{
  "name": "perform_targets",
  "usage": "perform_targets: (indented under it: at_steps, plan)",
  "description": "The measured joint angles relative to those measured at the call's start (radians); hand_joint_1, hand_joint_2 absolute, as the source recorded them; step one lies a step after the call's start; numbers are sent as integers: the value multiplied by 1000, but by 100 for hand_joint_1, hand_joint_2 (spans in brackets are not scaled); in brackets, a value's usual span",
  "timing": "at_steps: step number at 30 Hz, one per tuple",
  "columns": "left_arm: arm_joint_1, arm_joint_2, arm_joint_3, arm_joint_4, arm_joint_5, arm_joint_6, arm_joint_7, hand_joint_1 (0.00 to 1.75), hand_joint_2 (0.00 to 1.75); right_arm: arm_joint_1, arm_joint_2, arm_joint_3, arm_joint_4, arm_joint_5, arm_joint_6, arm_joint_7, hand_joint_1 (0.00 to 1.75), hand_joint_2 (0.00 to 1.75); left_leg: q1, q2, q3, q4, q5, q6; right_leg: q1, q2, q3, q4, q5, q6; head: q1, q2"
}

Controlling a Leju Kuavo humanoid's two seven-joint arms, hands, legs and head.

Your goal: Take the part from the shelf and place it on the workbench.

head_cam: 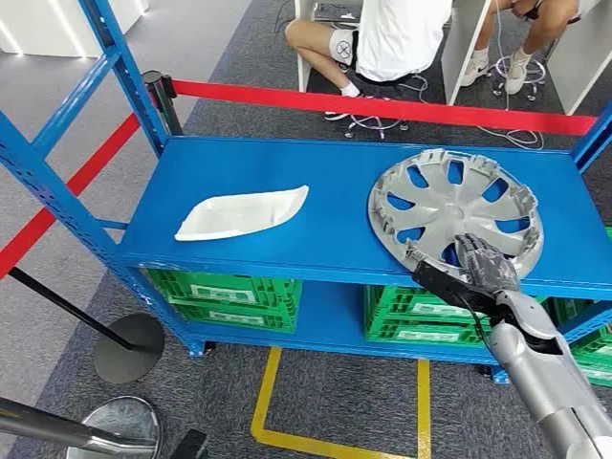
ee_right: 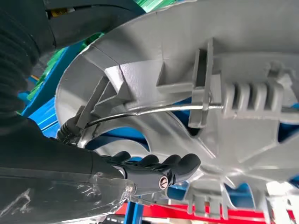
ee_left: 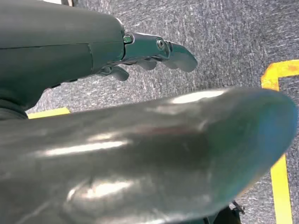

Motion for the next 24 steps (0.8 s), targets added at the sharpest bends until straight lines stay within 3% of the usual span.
perform_targets:
  at_steps: [1,2,3,5,8,24]
  plan:
    - [0,0,0,0,1,0,0,0,0,-3,0,1,4,0,2,1,125,175,1,0,0,0,0,-4,0,0,1,0,0,-1,0,0]
    - [0,0,0,0,1,0,0,0,0,-6,0,2,9,-1,5,2,137,175,1,0,1,-1,0,-8,1,0,1,0,-1,-1,0,0]
    - [1,0,0,0,2,0,-1,0,0,-12,0,5,18,-2,9,3,175,175,2,0,1,-2,-1,-14,1,-1,2,0,-1,-2,0,0]
    - [1,0,0,0,4,0,-5,0,0,-23,0,9,34,-8,13,-2,175,175,3,0,1,-2,0,-23,2,-1,3,0,-1,-3,0,0]
    - [4,0,0,0,5,0,-12,0,0,-31,0,13,50,-25,10,-21,175,175,3,0,2,-2,1,-25,1,-2,5,-2,1,-3,1,0]
    - [6,0,0,0,3,2,-35,0,0,14,0,18,29,-127,-116,-155,175,175,2,0,4,-2,-1,-22,0,-2,11,-12,4,1,1,0]
